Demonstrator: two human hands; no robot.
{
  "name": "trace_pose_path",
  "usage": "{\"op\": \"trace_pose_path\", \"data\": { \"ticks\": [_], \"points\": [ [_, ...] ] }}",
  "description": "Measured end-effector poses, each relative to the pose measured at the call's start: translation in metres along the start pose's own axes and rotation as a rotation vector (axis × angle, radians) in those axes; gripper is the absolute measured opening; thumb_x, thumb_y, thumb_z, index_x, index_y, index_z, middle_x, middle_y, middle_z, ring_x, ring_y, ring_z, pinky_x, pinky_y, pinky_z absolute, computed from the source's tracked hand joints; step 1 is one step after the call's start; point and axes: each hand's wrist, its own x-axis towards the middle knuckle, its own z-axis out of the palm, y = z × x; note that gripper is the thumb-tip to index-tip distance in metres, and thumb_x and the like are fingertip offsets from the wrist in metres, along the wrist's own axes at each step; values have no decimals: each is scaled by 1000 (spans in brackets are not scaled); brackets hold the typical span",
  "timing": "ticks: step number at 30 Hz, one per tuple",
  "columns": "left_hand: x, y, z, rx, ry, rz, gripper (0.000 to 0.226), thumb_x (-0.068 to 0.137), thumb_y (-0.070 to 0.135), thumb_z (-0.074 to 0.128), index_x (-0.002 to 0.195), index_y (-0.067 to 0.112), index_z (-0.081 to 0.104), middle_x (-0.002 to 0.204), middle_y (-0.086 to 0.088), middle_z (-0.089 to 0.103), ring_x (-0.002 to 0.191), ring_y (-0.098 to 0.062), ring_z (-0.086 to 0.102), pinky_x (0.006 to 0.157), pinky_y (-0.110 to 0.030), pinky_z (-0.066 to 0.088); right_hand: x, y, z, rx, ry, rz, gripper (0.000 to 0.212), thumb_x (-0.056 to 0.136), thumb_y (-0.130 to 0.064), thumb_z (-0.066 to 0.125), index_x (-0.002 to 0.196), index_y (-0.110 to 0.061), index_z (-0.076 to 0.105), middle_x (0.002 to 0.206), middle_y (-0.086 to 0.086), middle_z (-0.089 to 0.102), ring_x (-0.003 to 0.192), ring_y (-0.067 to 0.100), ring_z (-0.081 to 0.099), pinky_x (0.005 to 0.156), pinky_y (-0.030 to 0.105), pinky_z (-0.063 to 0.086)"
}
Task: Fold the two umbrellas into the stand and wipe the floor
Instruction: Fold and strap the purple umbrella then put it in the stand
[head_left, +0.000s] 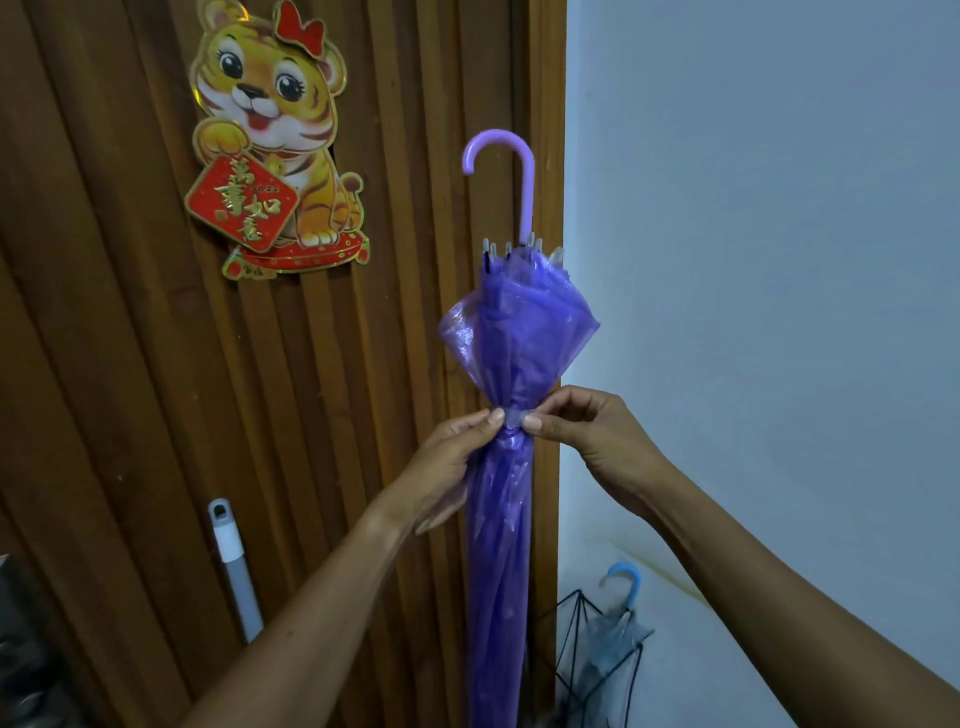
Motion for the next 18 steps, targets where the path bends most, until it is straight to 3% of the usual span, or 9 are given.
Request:
{"op": "trace_pose_path", "data": {
  "ticks": [7,14,18],
  "points": [
    [8,-18,-15,-6,85,84,35,92,24,62,119,4,68,111,-12,72,94,-16,70,77,-24,55,-6,11,4,-35,32,39,11,84,-13,77,93,-8,76,98,12,76,94,18,72,84,25,55],
    [7,-29,-17,95,80,115,27,97,20,56,111,2,71,100,-3,74,87,-10,67,77,-20,53,-9,20,8,-88,121,2,8,79,-7,82,81,-11,75,90,14,76,86,21,72,83,29,57],
    [6,-38,-14,80,100,123,24,98,15,55,108,1,71,101,-5,74,89,-11,67,79,-19,53,-15,24,7,-163,154,-11,12,78,-7,83,85,-3,73,91,23,74,82,24,70,84,33,57]
  ]
}}
